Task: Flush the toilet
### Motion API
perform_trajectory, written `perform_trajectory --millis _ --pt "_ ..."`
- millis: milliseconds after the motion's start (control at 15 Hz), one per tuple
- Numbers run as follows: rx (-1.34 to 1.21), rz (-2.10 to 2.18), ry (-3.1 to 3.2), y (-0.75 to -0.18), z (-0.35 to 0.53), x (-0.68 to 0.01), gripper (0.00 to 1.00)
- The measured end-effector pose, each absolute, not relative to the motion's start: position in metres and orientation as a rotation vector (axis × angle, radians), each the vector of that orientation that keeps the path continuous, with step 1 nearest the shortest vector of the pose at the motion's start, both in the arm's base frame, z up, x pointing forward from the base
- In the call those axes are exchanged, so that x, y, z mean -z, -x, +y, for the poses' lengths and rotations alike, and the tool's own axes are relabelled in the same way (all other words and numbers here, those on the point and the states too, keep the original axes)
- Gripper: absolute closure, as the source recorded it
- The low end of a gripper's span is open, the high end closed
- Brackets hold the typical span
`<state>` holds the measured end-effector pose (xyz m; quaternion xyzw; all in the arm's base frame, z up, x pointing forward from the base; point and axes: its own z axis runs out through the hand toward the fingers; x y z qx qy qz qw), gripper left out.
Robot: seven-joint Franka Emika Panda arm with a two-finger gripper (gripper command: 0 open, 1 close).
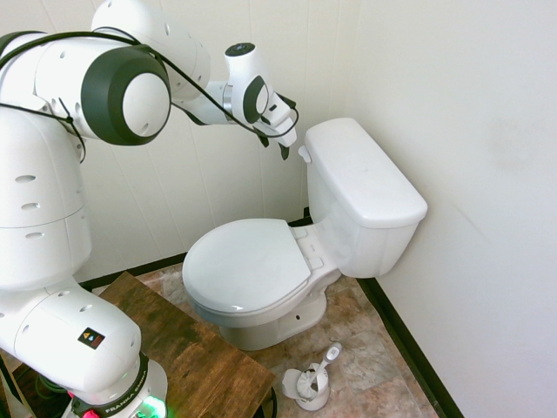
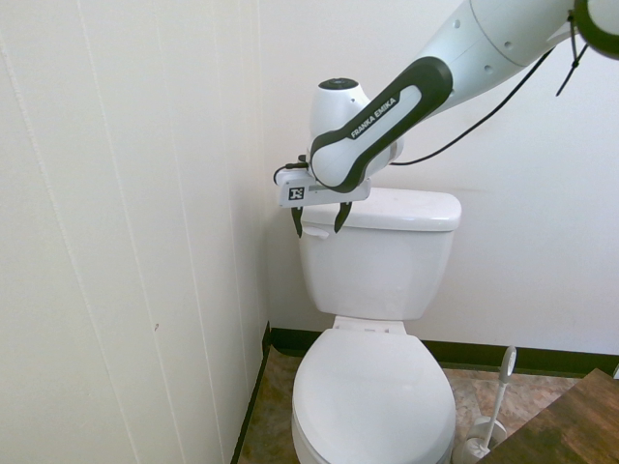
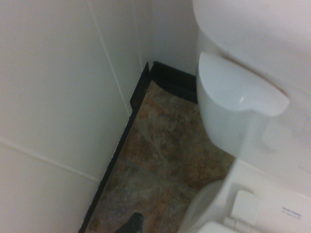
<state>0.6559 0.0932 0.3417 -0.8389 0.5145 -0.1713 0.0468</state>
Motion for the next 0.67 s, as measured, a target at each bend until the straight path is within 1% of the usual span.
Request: perform_trajectory --millis 267,667 --pt "0.569 1.643 2.510 -0.677 0.086 -0.339 1.00" --pt "0.597 1.680 2.468 -0.691 0.081 -0.340 1.00"
